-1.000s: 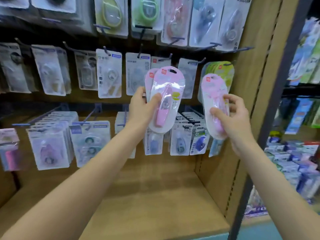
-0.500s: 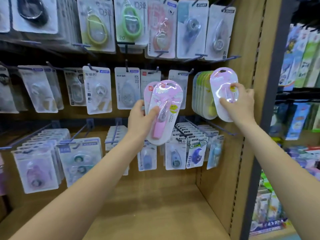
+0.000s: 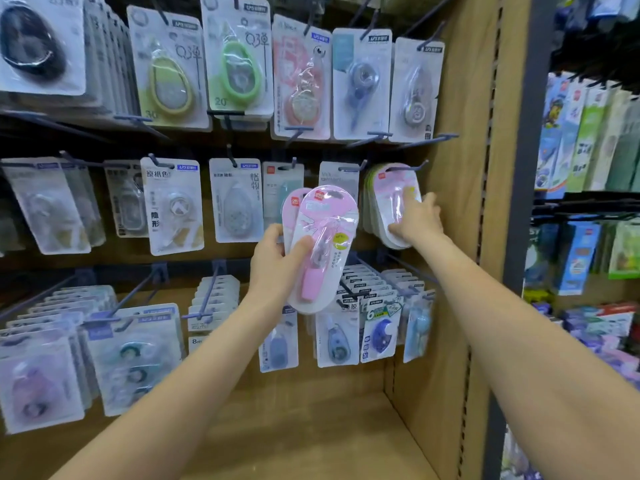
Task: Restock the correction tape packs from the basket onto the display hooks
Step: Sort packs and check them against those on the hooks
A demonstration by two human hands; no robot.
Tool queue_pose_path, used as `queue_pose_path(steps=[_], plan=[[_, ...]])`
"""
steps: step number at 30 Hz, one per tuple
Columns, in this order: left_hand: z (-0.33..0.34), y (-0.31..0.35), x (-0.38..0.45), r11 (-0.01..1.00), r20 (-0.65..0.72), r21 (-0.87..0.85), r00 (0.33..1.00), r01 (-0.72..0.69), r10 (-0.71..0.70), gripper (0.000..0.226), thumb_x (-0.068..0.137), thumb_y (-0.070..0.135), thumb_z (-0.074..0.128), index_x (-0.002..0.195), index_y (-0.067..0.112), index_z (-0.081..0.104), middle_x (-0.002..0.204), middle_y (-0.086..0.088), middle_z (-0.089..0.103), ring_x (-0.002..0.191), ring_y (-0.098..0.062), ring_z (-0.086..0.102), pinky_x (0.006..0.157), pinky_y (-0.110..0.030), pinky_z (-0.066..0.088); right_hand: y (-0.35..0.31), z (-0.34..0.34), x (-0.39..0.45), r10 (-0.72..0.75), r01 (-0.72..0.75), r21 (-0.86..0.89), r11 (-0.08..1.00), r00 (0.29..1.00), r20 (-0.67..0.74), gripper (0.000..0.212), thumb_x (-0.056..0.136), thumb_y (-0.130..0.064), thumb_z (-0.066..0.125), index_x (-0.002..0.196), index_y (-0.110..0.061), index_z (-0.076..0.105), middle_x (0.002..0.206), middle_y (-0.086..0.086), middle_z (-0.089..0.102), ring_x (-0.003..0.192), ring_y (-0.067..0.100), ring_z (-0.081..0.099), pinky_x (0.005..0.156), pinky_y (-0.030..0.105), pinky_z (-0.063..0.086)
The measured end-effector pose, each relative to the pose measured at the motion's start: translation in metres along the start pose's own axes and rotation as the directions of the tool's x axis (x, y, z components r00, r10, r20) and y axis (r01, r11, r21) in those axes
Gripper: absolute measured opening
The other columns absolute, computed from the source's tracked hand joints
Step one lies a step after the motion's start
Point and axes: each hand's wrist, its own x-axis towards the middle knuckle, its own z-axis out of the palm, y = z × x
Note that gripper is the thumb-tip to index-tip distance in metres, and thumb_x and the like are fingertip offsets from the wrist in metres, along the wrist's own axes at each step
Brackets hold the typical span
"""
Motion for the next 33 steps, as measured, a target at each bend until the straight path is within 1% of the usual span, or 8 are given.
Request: queue_pose_path(steps=[3,6,11,17,20,25,29,33], plan=[[0.000,0.000,0.002,1.000,-0.012,-0.003,1.000,0.003,-0.003,0.009,0.090,0.025,0.058,0.089,0.028,0.050,0.091,0.008,0.062,0.086,-0.011,0.063,0.075,-0.033,0.053,0.002,0.000,-0.007,0.046,-0.046,-0.041,0.998,0.999,0.000,0.069,0.087,-0.023,0.061,0.145,-0.019,0.024,0.146,0.018,0.015,0.128,0.040,0.025,0.103,0.043,0.029],[0.010,-0.002,0.005,0.999,-0.030,-0.035,0.999,0.027,-0.028,0.012,0.089,0.023,0.059,0.085,0.026,0.048,0.091,0.004,0.062,0.087,-0.016,0.062,0.076,-0.034,0.052,0.008,-0.002,-0.038,-0.044,0.102,0.285,0.953,0.978,-0.204,0.040,0.091,-0.018,0.056,0.130,-0.010,0.049,0.142,0.015,0.030,0.126,0.033,0.034,0.095,0.028,0.030],[0.044,0.002,0.010,1.000,-0.042,-0.004,0.999,0.000,0.000,0.025,0.086,0.025,0.064,0.076,0.018,0.043,0.081,-0.006,0.054,0.078,-0.023,0.053,0.071,-0.033,0.046,0.006,-0.005,-0.092,-0.368,0.114,0.748,0.654,0.912,0.183,0.059,0.081,-0.037,0.070,0.132,-0.030,0.040,0.127,-0.010,0.050,0.107,0.007,0.057,0.089,0.022,0.047],[0.064,0.019,0.013,0.994,0.181,-0.105,0.983,0.026,-0.006,0.035,0.082,0.029,0.068,0.068,0.017,0.039,0.064,0.001,0.041,0.062,-0.013,0.041,0.062,-0.024,0.037,0.006,-0.003,-0.078,-0.344,0.155,0.721,0.675,0.931,0.122,0.126,0.050,-0.067,0.078,0.149,-0.034,0.007,0.157,-0.008,0.015,0.142,0.009,0.021,0.113,0.042,0.031],[0.058,0.016,0.016,0.973,0.325,-0.198,0.944,0.116,-0.046,0.031,0.085,0.036,0.062,0.076,0.012,0.045,0.075,-0.009,0.058,0.072,-0.022,0.056,0.071,-0.036,0.047,0.015,-0.010,-0.075,-0.402,0.237,0.686,0.688,0.912,0.087,0.116,0.056,-0.058,0.080,0.147,-0.034,0.013,0.152,-0.008,0.029,0.137,0.008,0.034,0.110,0.040,0.036],[0.055,0.009,0.017,0.958,0.366,-0.257,0.930,0.131,-0.029,0.021,0.093,0.024,0.053,0.076,0.012,0.048,0.068,0.001,0.062,0.059,-0.011,0.059,0.057,-0.022,0.050,0.029,-0.015,-0.076,-0.353,0.133,0.843,0.522,0.933,0.071,0.066,0.079,-0.033,0.072,0.137,-0.029,0.040,0.123,-0.010,0.061,0.112,0.009,0.060,0.092,0.033,0.051],[0.053,0.009,0.021,0.990,0.283,-0.140,0.959,0.024,0.017,0.021,0.092,0.023,0.056,0.073,0.014,0.051,0.078,-0.004,0.061,0.067,-0.014,0.055,0.059,-0.023,0.042,0.042,-0.021,-0.060,-0.112,0.237,0.668,0.706,0.968,-0.225,0.084,0.084,-0.036,0.066,0.150,-0.024,0.015,0.144,-0.002,0.040,0.132,0.018,0.040,0.103,0.030,0.034],[0.049,0.008,0.023,0.997,0.286,-0.080,0.958,0.009,0.014,0.020,0.091,0.024,0.058,0.075,0.013,0.051,0.081,-0.006,0.062,0.074,-0.016,0.056,0.065,-0.026,0.042,0.045,-0.034,-0.041,-0.150,0.242,0.492,0.836,0.964,-0.219,0.078,0.089,-0.030,0.061,0.150,-0.027,0.012,0.143,0.006,0.039,0.131,0.022,0.036,0.094,0.026,0.028]])
